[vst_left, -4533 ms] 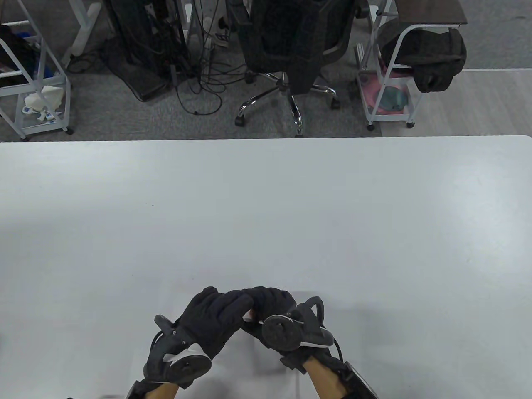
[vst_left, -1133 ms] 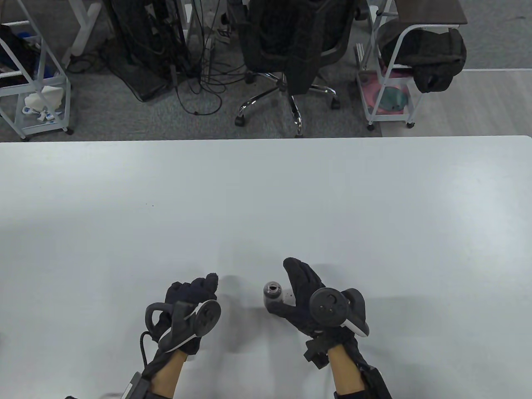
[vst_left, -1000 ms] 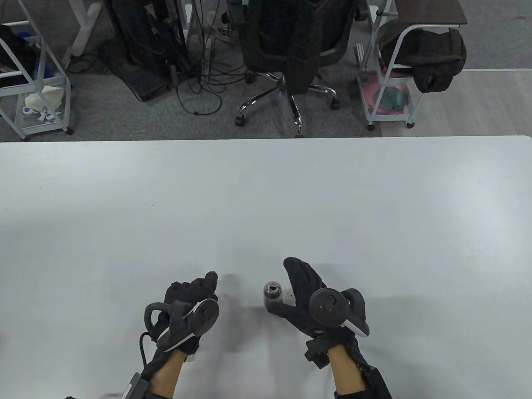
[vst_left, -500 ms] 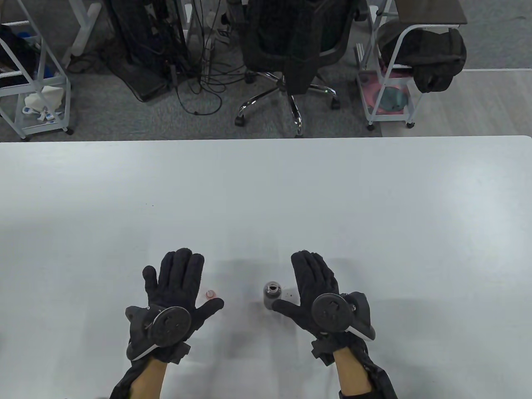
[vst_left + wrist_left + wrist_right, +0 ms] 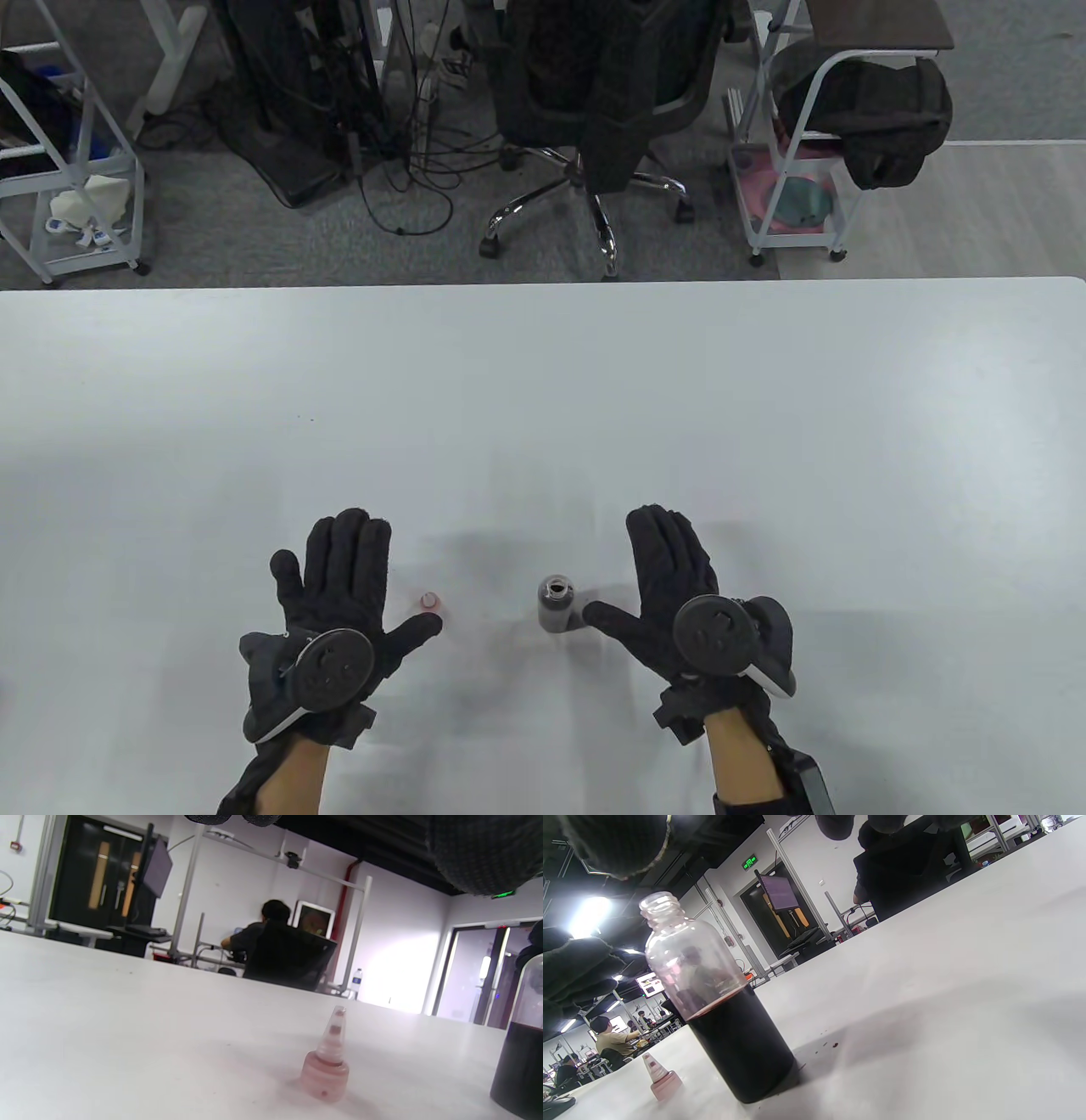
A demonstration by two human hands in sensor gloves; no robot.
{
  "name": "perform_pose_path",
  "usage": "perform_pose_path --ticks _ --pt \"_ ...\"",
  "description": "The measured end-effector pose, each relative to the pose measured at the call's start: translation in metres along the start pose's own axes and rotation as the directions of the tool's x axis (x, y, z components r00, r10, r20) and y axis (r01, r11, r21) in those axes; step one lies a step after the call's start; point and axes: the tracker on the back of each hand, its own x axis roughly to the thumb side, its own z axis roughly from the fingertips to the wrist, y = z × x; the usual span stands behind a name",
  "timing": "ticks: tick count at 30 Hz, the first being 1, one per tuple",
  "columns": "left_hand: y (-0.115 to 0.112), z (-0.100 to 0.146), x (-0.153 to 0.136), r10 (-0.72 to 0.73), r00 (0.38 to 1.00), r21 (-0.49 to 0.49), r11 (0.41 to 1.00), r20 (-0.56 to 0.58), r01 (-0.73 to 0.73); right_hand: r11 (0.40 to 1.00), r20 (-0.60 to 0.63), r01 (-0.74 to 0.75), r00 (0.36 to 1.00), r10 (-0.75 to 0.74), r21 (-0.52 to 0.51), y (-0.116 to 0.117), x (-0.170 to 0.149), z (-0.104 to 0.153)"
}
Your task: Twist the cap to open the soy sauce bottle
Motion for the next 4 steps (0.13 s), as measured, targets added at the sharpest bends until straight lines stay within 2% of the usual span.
perform_pose_path --ticks 4 --pt "-0.0042 -0.0014 -0.0028 -0.004 1.0 -0.027 1.0 -0.015 0.004 1.0 0.002 0.002 1.0 -0.002 0.003 0.0005 0.0002 -0.0001"
